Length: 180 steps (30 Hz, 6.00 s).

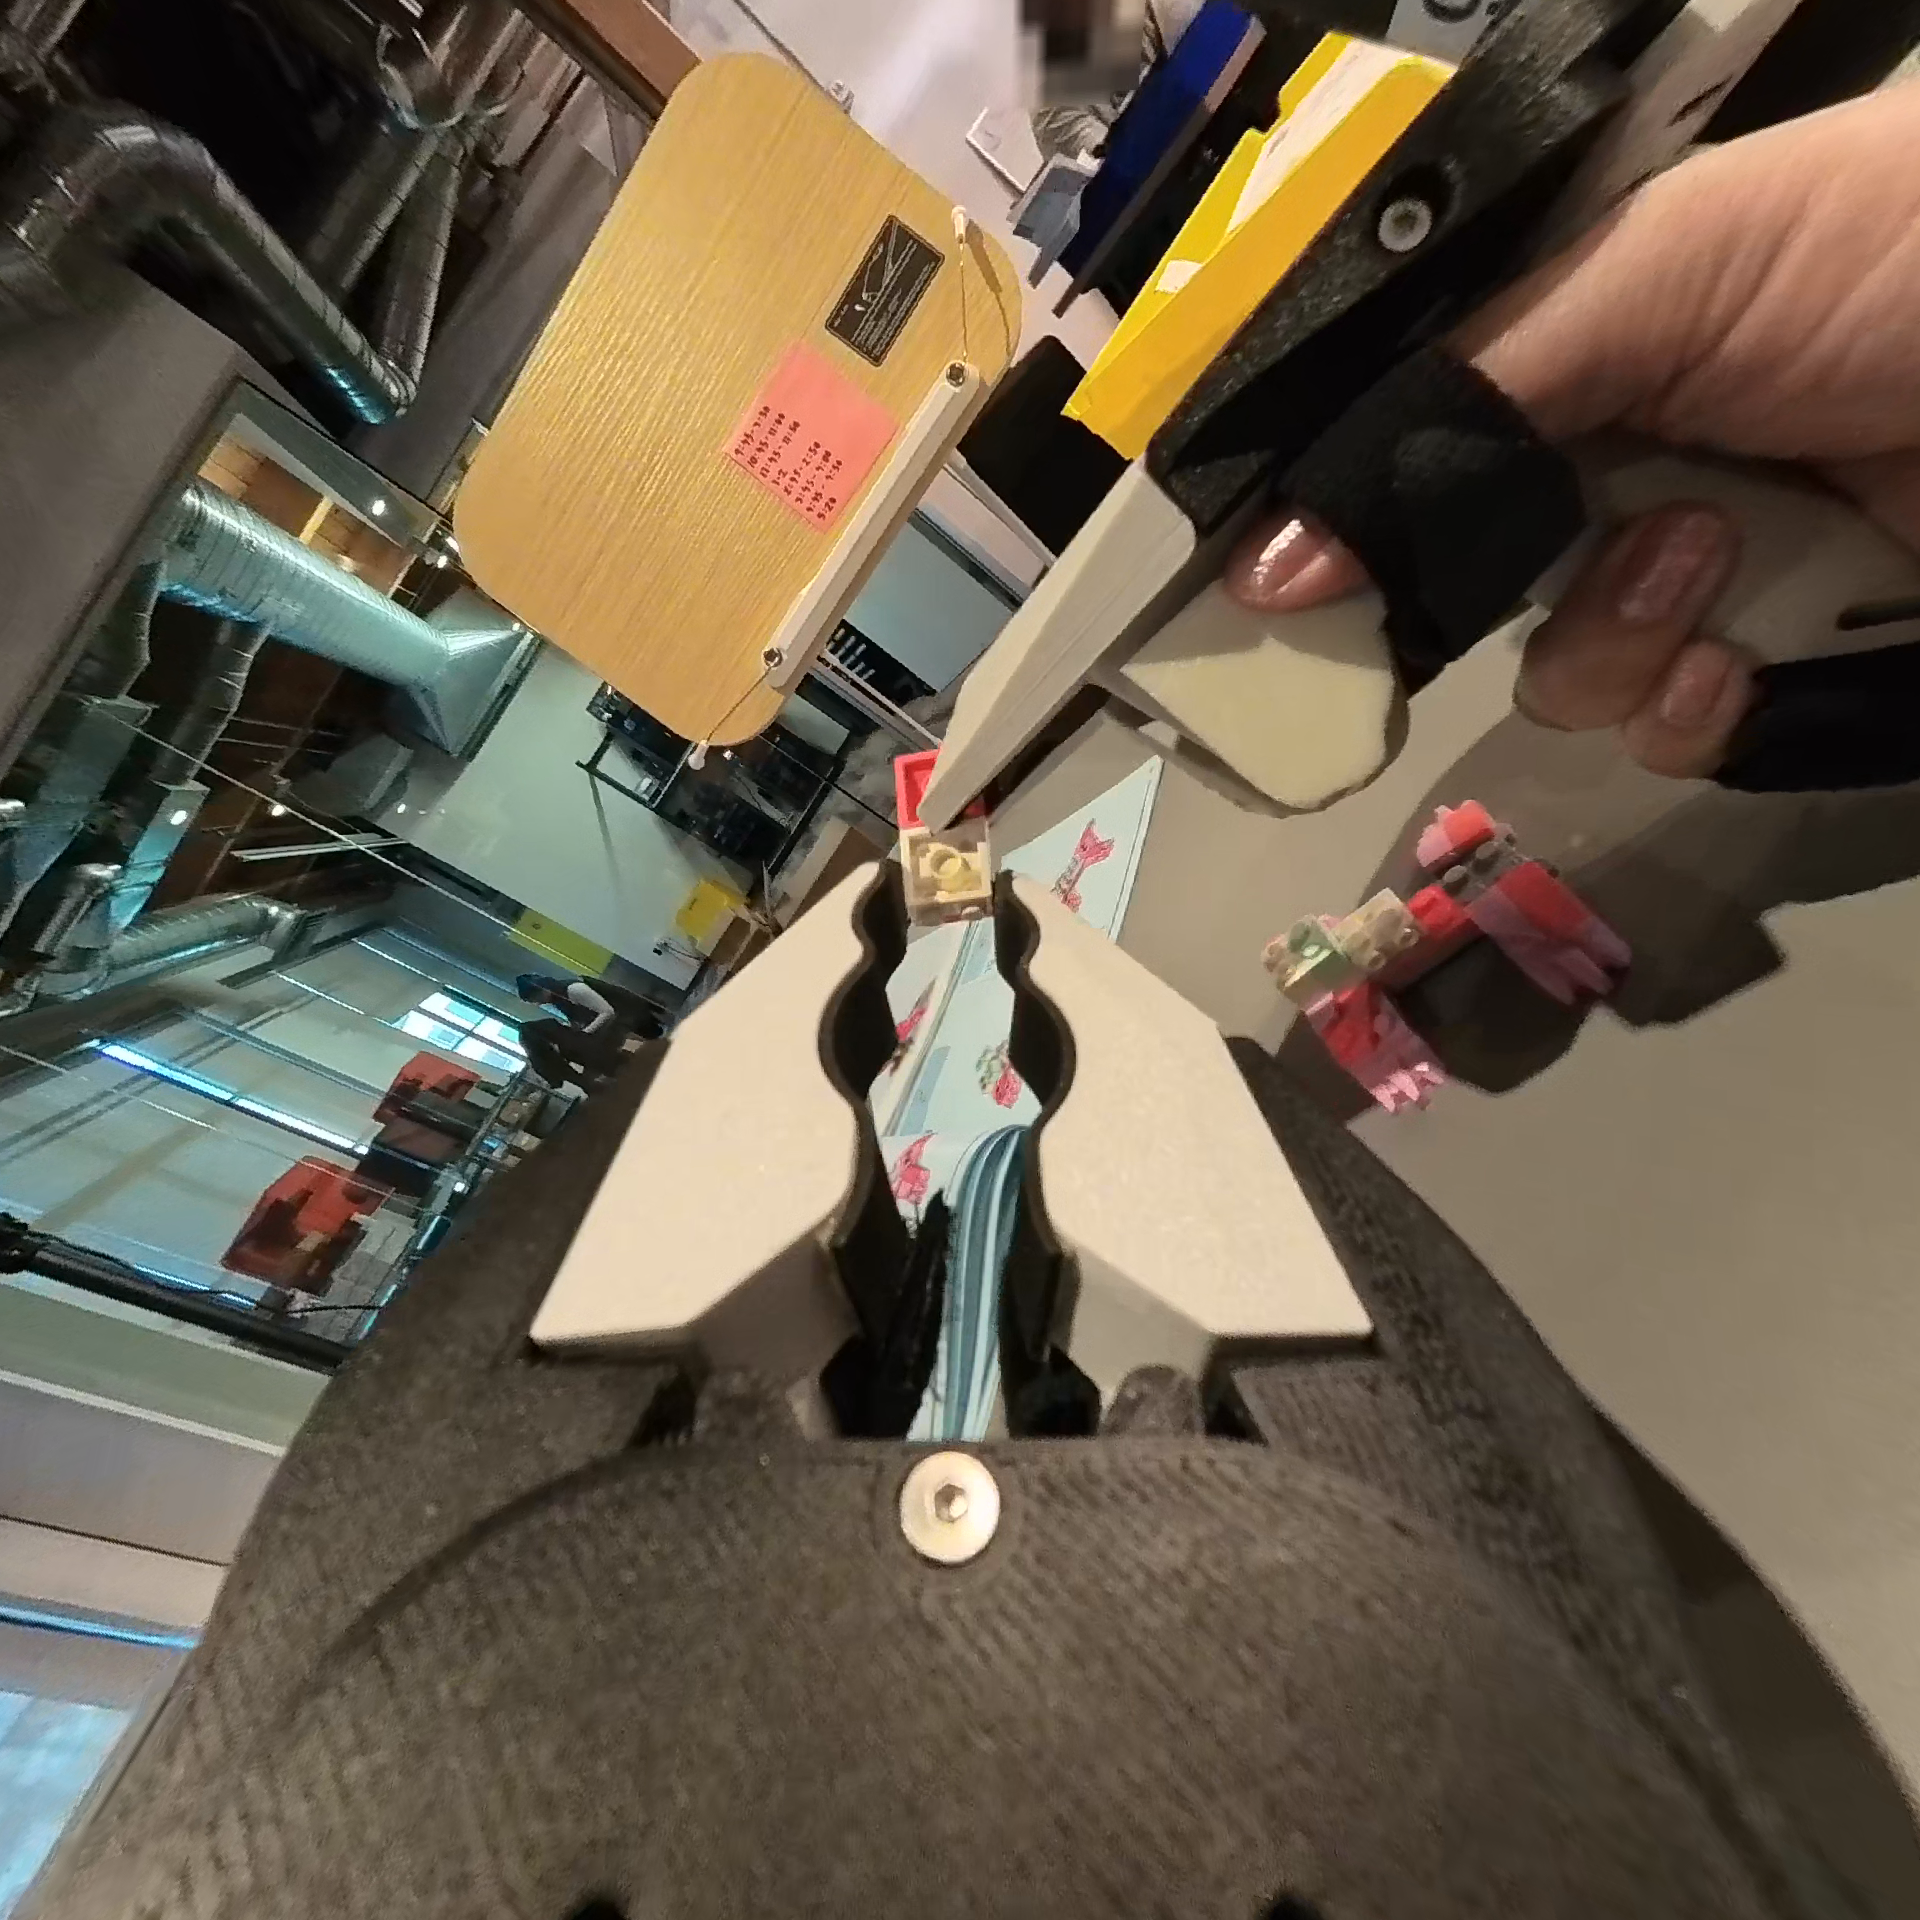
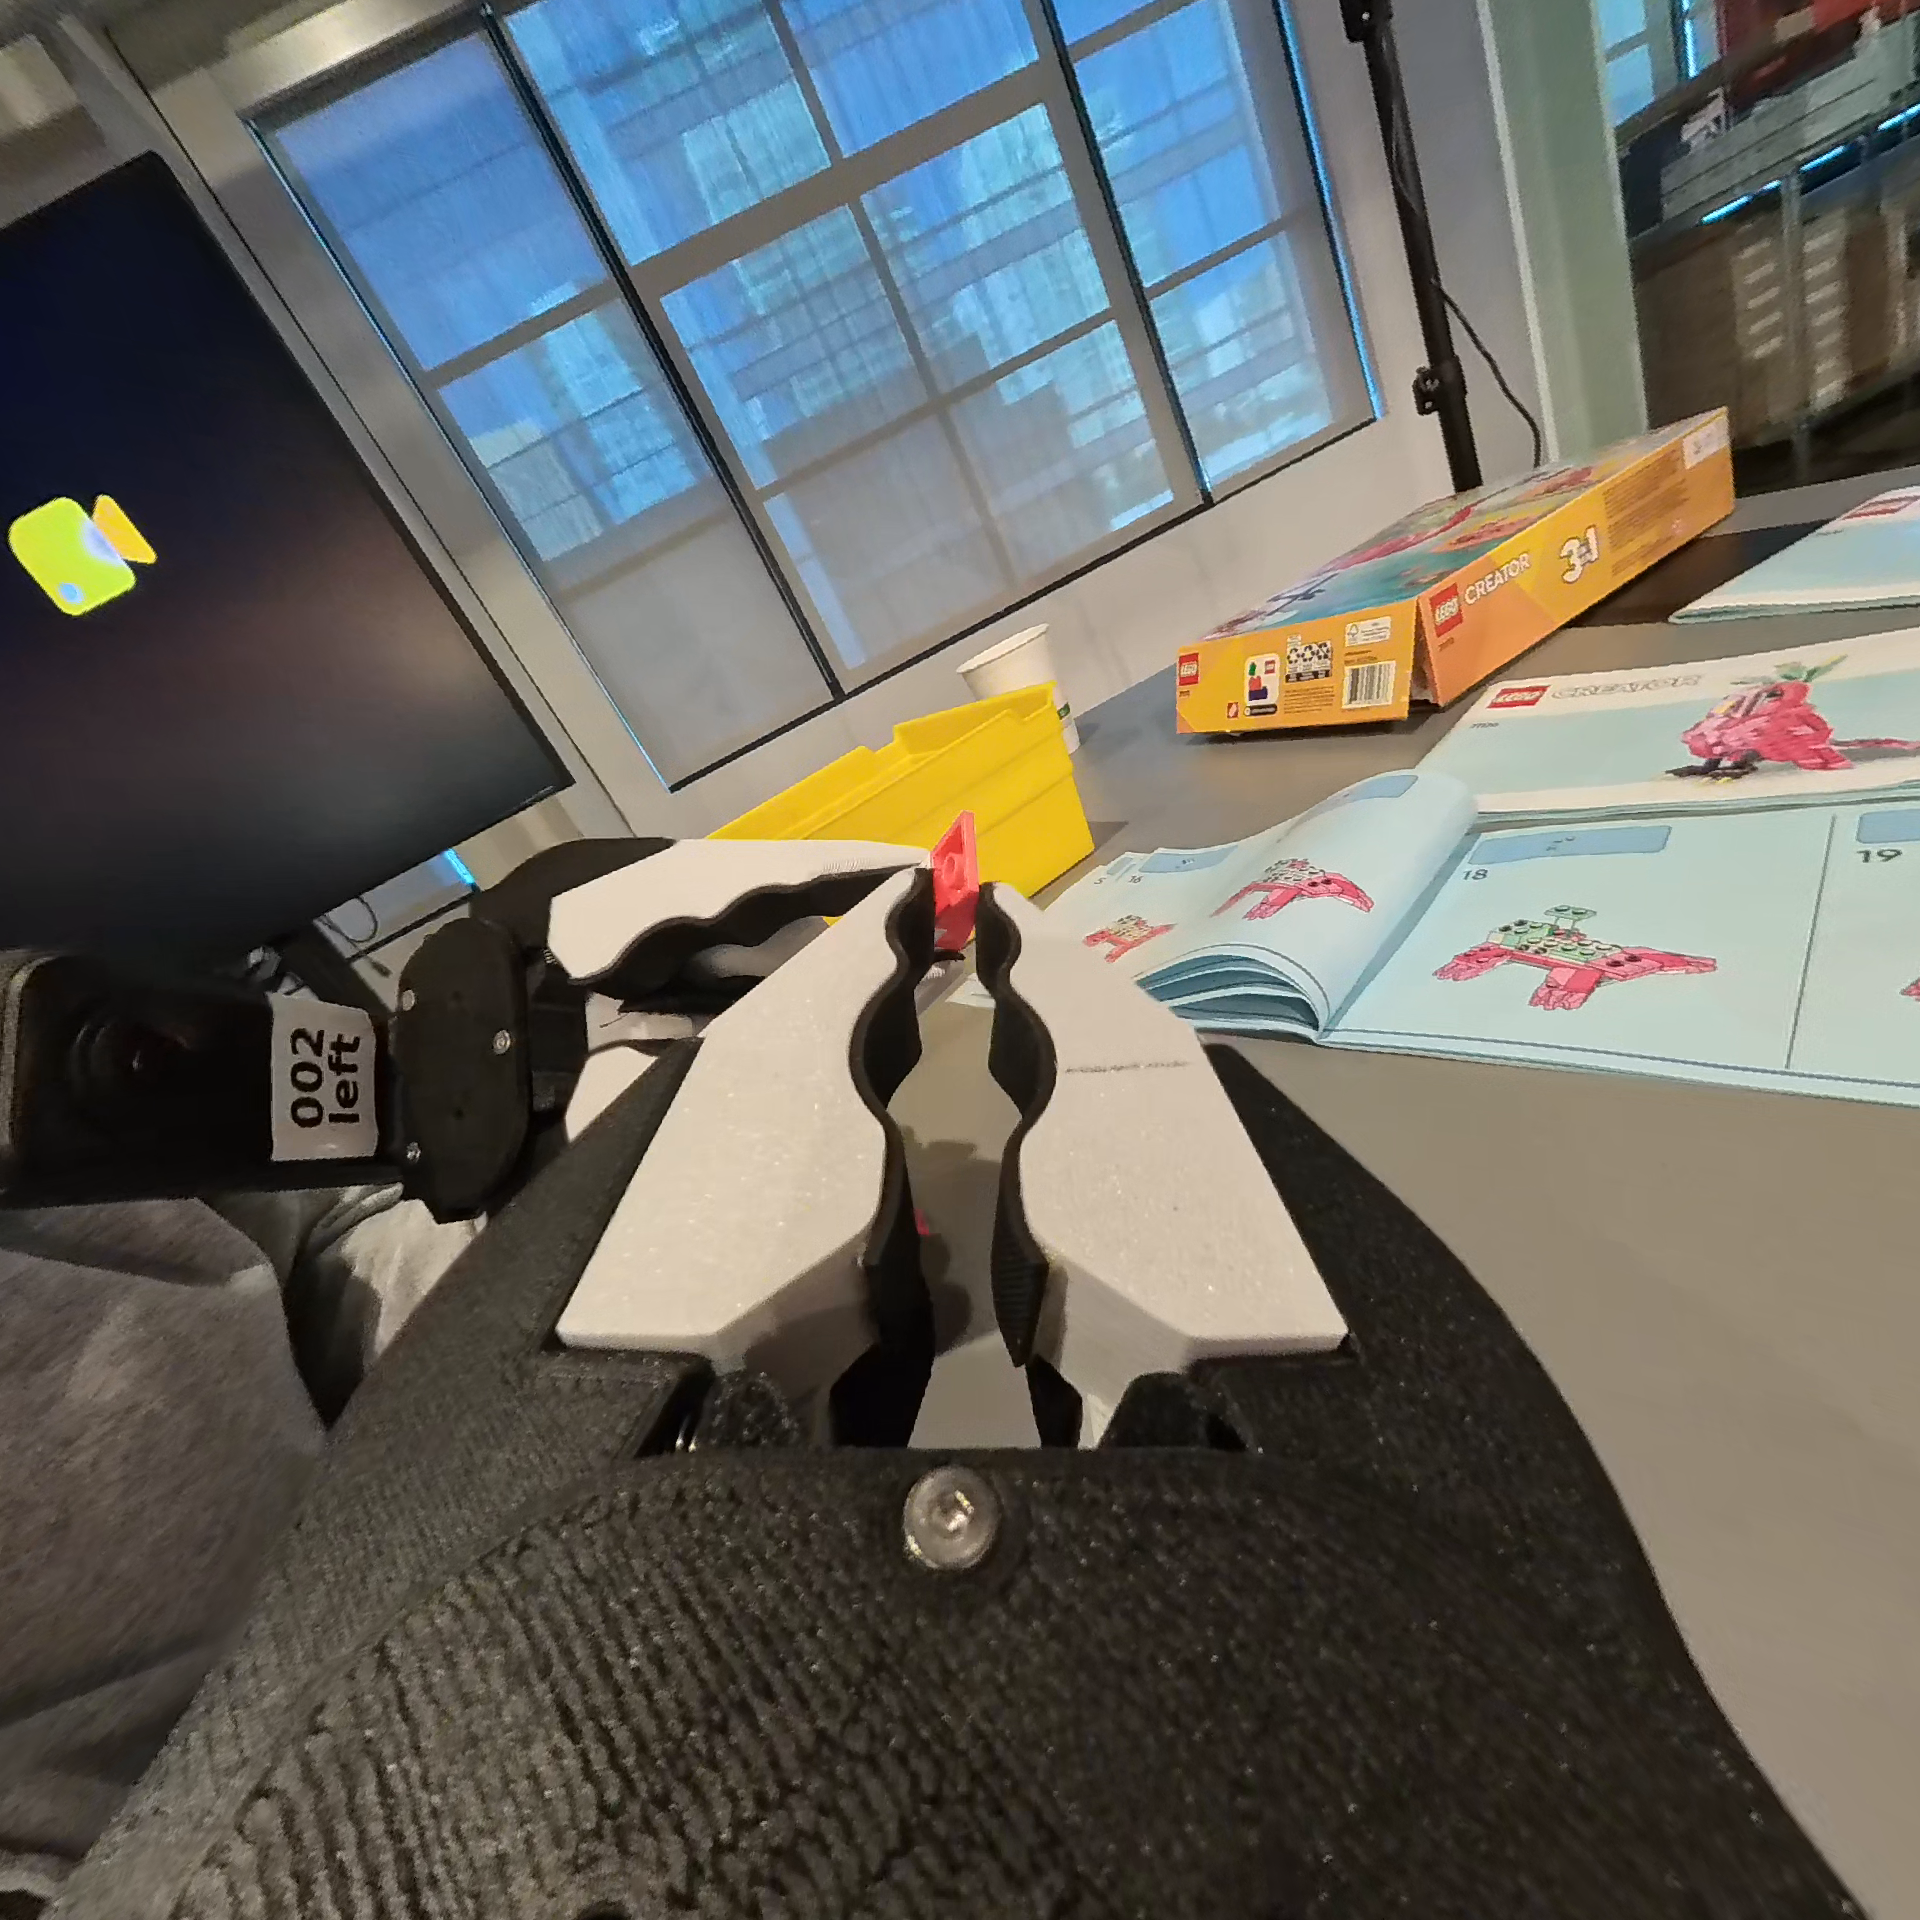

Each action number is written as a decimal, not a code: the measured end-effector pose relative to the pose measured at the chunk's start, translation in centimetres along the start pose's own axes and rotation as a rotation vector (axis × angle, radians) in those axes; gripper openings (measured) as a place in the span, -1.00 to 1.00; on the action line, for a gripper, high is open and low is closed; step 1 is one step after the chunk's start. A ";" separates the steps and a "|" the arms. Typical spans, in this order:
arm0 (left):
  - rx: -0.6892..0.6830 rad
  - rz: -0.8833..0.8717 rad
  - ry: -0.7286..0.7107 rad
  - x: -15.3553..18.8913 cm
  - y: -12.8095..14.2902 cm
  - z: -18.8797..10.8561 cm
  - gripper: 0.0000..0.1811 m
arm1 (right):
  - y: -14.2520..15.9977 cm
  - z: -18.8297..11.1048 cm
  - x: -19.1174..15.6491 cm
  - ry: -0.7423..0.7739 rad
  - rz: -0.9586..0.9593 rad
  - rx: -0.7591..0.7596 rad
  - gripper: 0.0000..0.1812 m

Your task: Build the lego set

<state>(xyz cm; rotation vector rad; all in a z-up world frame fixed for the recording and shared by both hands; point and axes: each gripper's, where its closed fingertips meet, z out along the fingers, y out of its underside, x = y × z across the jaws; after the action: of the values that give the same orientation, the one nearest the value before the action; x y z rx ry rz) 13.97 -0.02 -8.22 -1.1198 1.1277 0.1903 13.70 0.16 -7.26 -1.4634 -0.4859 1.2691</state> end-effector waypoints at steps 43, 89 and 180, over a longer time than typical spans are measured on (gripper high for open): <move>0.430 -1.263 0.505 -1.6 -3.9 -1.5 -0.82 | -1.2 -0.6 -1.6 0.348 -1.103 -0.098 -0.95; 0.376 -1.254 0.426 -0.9 -2.9 -0.9 -0.83 | -0.2 -0.1 -0.1 0.436 -1.093 -0.184 -0.93; 0.254 -1.055 0.547 1.2 -2.6 -1.2 -0.83 | 0.7 -2.2 0.3 0.276 -0.950 -0.257 -0.95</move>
<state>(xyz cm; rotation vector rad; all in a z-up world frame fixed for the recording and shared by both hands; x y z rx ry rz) 15.48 -2.68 -7.57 -1.4277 0.8434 -1.1029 15.56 -0.79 -8.34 -1.3126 -1.0210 0.2558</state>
